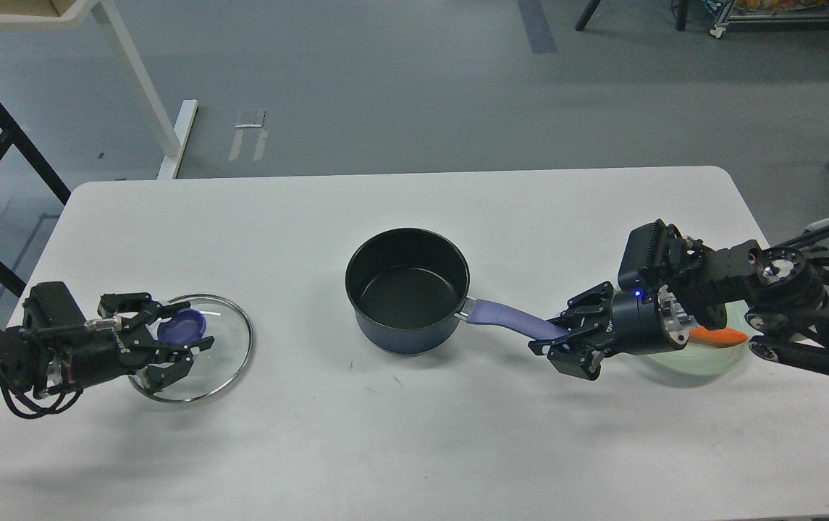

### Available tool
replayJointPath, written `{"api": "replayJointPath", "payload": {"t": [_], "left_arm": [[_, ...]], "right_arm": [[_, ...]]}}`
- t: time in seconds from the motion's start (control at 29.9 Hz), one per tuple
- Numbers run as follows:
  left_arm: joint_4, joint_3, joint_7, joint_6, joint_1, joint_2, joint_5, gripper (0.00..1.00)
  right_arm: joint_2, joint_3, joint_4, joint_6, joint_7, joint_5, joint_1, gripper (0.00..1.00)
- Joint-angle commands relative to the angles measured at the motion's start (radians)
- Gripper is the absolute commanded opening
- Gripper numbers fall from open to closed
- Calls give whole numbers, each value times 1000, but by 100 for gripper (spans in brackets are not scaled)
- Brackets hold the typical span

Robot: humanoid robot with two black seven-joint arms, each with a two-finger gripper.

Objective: Open pot lid

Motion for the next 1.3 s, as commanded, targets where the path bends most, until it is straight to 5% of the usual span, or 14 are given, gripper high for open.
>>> {"api": "replayJointPath", "payload": {"t": [0.0, 0.13, 0.4, 0.77, 1.1, 1.27], "left_arm": [[5, -2, 0, 0, 7, -1, -1, 47], [5, -2, 0, 0, 9, -1, -3, 82], [-16, -11, 0, 0, 4, 12, -29, 98], [-249, -36, 0, -1, -124, 153, -257, 99], [-317, -124, 0, -432, -313, 213, -1066, 99], [-315, -152, 0, -478, -310, 175, -1519, 99]], "right_arm": [[1, 0, 0, 0, 0, 0, 0, 33], [1, 0, 0, 0, 0, 2, 0, 33], [0, 0, 2, 0, 0, 0, 0, 34], [0, 0, 2, 0, 0, 0, 1, 34], [-2, 0, 0, 0, 0, 0, 1, 34], [-2, 0, 0, 0, 0, 0, 0, 34]]}}
